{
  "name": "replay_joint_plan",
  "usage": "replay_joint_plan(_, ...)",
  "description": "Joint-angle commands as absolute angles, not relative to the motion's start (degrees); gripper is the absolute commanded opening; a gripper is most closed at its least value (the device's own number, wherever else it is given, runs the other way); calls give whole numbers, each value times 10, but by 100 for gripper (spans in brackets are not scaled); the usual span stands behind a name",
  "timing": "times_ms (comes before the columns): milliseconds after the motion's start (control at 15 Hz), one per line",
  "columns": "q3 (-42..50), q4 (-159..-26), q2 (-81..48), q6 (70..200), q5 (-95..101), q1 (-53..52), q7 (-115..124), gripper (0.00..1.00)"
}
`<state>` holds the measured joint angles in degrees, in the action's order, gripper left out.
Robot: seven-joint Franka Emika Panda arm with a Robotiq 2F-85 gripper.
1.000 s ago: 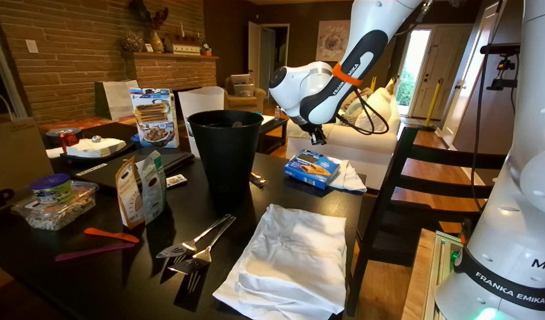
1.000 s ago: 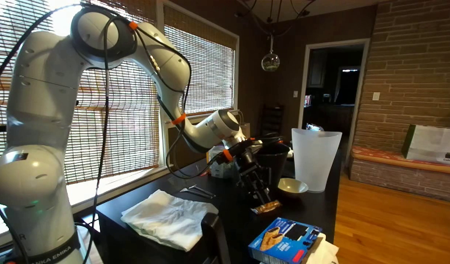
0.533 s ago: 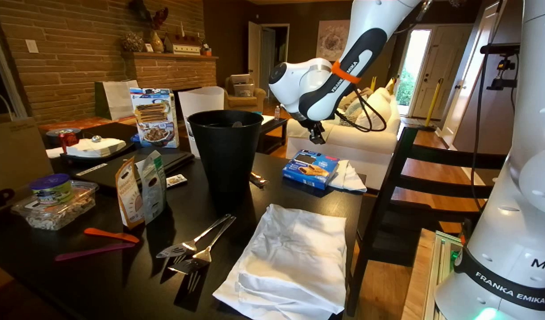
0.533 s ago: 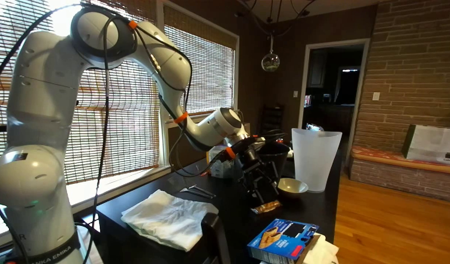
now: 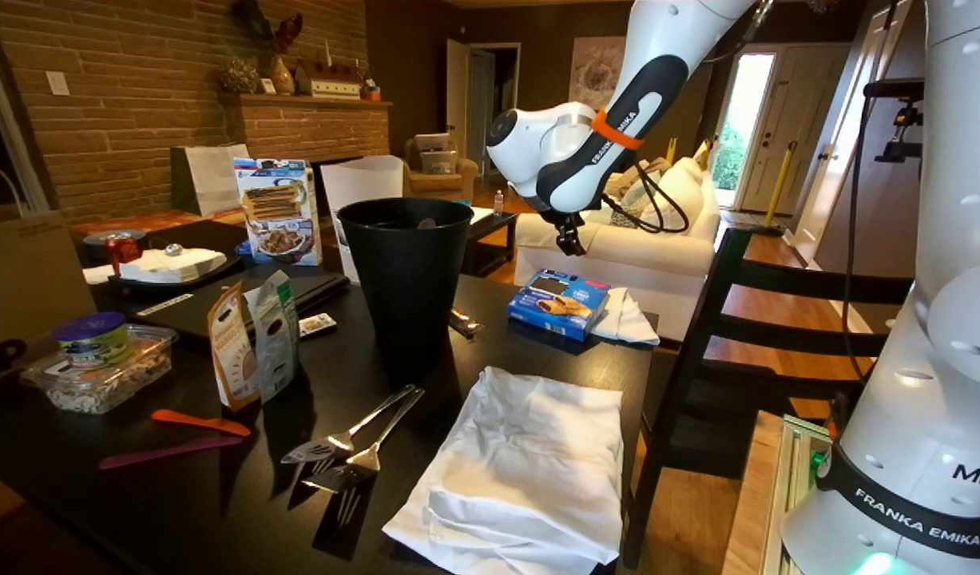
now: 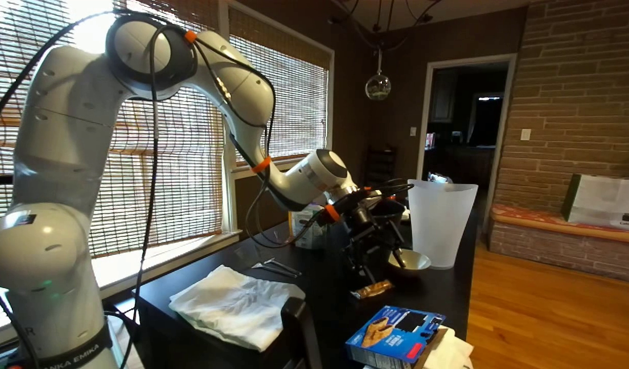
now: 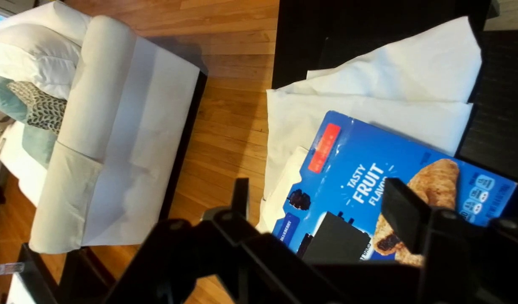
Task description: Put the candy bar into the box
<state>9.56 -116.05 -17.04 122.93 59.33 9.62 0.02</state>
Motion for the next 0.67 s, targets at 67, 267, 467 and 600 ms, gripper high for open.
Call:
replay_joint_plan(67, 99, -1112, -210, 1229, 560, 115, -18, 100)
replay_joint_plan(267, 102, -1067, -237, 1232, 510, 139, -48, 100)
replay_joint_plan(467, 100, -1012, -271, 1215, 418, 168, -107, 100)
replay_joint_plan(600, 98, -971, -297, 1197, 346, 187, -150, 100)
